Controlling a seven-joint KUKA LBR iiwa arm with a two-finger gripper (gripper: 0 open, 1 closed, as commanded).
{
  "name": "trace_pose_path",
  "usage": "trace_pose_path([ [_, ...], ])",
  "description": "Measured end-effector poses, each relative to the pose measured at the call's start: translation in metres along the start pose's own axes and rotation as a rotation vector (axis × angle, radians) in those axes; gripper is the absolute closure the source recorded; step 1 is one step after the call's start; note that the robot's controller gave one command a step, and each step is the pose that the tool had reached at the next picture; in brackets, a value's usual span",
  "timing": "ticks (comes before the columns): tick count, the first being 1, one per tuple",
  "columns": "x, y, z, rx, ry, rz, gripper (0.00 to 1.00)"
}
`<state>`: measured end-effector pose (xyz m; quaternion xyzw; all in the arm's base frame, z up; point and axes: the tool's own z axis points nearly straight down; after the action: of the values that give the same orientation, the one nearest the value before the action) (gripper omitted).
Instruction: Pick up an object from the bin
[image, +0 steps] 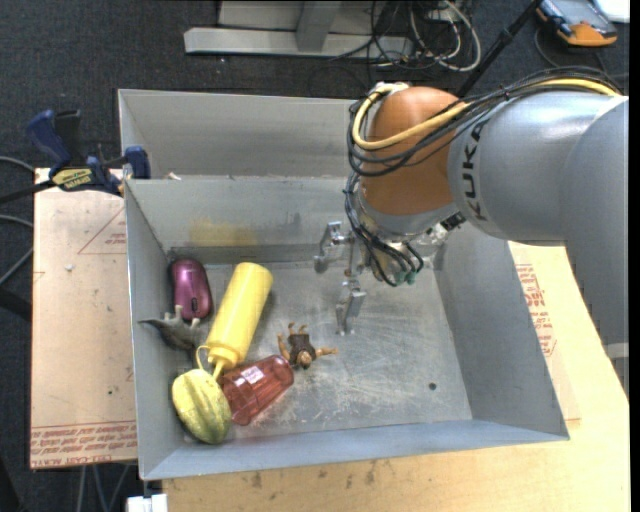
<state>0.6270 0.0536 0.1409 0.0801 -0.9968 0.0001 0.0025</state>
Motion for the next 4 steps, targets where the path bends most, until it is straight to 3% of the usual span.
trace_pose_path([
  [1,0.036,0.014,0.023,-0.002,-0.019,-0.097,0.00],
  [2,0.004,0.044,0.066,0.001,-0.014,-0.362,1.00],
  [3,0.004,0.044,0.066,0.001,-0.014,-0.362,1.00],
  [4,-0.006,0.051,0.062,0.003,-0.006,-0.442,1.00],
])
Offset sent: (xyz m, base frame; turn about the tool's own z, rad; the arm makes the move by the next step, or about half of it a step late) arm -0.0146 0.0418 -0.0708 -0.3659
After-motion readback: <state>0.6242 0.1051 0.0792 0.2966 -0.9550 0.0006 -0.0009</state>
